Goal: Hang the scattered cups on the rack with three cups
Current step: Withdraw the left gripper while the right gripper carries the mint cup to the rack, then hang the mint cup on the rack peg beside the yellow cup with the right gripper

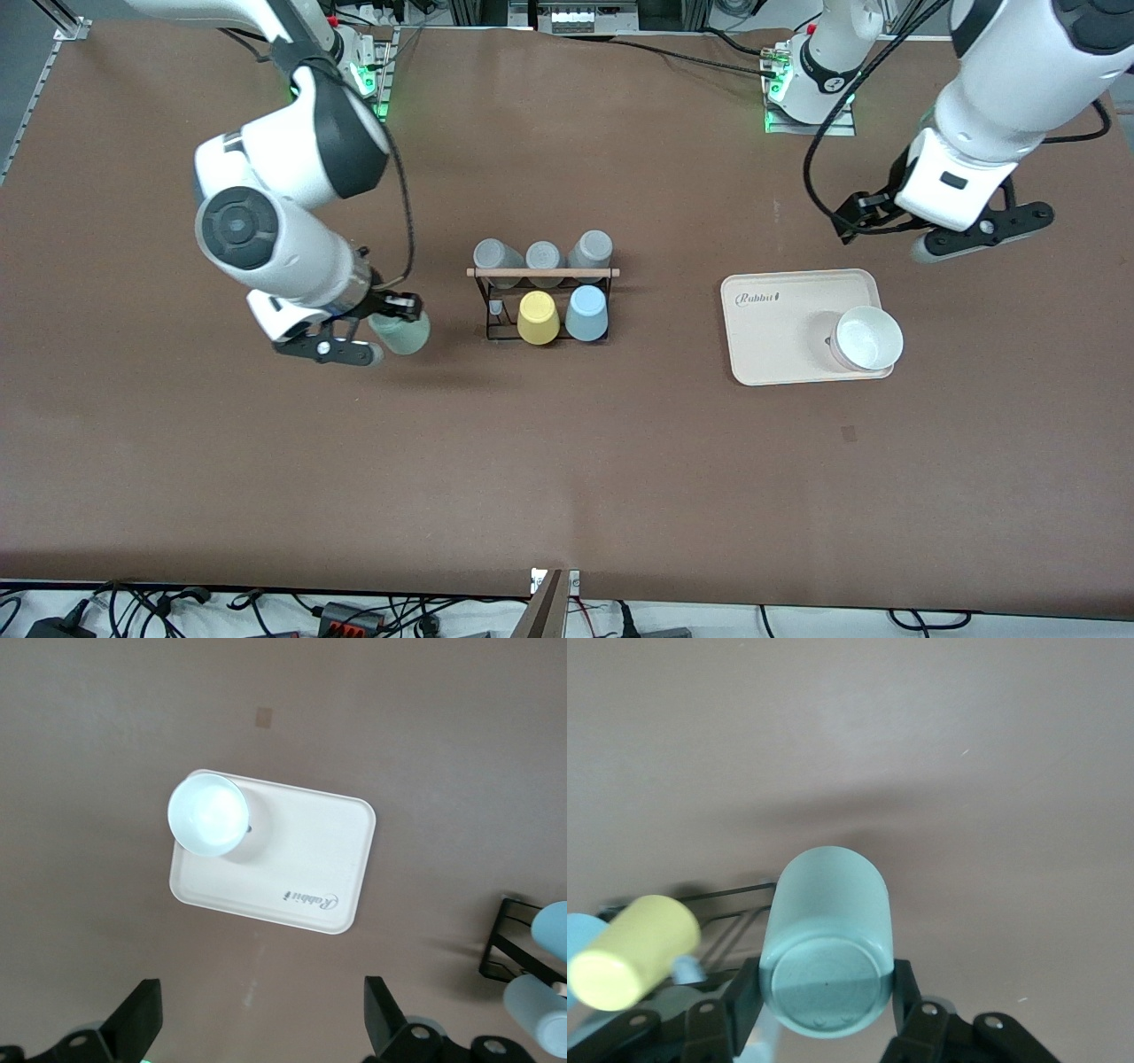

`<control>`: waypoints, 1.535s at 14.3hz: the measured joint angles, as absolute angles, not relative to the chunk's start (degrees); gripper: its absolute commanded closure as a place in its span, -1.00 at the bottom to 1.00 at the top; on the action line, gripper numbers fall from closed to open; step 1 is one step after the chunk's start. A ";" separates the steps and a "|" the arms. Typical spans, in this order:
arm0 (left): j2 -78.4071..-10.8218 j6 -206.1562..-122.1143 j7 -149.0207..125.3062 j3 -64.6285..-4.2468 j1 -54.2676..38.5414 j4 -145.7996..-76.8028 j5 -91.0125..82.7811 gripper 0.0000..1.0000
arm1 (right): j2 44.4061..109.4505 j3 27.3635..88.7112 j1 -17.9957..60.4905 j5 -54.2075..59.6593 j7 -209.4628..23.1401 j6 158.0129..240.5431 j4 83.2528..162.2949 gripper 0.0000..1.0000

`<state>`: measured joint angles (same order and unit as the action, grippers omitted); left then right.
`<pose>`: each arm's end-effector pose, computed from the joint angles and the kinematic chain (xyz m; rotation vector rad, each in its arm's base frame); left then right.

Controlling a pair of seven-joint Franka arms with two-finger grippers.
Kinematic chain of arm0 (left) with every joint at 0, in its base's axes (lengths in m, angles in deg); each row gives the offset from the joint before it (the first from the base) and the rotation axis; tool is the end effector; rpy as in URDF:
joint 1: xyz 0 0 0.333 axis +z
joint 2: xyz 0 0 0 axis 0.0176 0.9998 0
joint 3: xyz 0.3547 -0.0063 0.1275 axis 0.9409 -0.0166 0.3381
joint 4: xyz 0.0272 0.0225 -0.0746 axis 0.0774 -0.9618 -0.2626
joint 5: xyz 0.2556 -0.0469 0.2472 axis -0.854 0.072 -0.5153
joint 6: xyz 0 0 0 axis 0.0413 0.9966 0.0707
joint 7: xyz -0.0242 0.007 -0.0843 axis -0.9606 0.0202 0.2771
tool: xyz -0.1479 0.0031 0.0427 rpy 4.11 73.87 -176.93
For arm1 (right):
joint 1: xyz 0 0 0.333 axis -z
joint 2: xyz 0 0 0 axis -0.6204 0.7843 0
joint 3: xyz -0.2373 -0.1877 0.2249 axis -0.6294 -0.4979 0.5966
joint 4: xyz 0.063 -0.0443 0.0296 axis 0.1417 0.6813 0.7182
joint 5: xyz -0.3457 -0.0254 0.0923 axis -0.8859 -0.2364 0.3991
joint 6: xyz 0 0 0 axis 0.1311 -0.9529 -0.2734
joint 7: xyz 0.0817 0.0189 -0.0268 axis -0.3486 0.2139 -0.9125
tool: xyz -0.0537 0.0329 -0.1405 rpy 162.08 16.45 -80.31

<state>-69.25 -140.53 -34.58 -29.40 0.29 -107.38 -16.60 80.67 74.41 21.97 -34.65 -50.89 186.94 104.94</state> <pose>0.5111 -0.1163 0.5920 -3.0412 -0.3991 0.0496 0.6122 0.2882 0.4426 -3.0987 0.2930 0.1753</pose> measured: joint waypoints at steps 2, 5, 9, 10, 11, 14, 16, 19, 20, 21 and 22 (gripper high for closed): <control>-69.08 -141.12 -29.29 -27.44 0.24 -107.49 -16.57 -1.00 | 82.35 74.41 19.50 -34.65 -46.35 186.97 103.09 0.25; -68.59 -141.45 -24.91 -23.79 -0.63 -107.08 -16.15 -1.00 | 84.12 74.39 16.81 -34.65 -41.43 187.04 101.12 0.24; -68.60 -138.46 -24.65 -23.51 -1.74 -105.98 -16.08 -1.00 | 84.82 74.36 15.03 -34.66 -38.33 187.16 100.28 0.24; -68.60 -138.36 -24.65 -23.52 -1.89 -105.82 -16.06 -1.00 | 85.05 74.35 14.70 -34.66 -37.55 187.17 100.25 0.24; -68.59 -138.36 -24.65 -23.54 -2.07 -105.68 -16.03 -1.00 | 85.41 74.35 14.22 -34.67 -36.93 187.16 100.22 0.24; -68.60 -138.35 -24.65 -23.65 -2.32 -105.34 -16.01 -1.00 | 86.89 74.32 12.74 -34.80 -35.09 187.92 100.18 0.23; -68.60 -138.35 -24.65 -23.64 -2.32 -105.21 -16.01 -1.00 | 87.94 74.30 12.17 -36.02 -34.70 188.74 100.16 0.23; -68.60 -138.35 -24.58 -23.64 -2.28 -105.11 -16.00 -1.00 | 89.23 74.14 11.99 -37.74 -34.58 189.28 100.16 0.22; -68.60 -138.35 -24.53 -23.64 -2.27 -105.10 -16.00 -1.00 | 89.54 74.13 11.97 -37.75 -34.58 189.53 100.15 0.21; -68.59 -138.35 -24.47 -23.64 -2.27 -105.08 -16.00 -1.00 | 89.86 74.13 11.93 -37.75 -34.58 189.78 100.15 0.21; -68.60 -138.35 -24.44 -23.64 -2.26 -105.07 -16.00 -1.00 | 90.22 74.13 11.90 -37.75 -34.58 190.10 100.16 0.21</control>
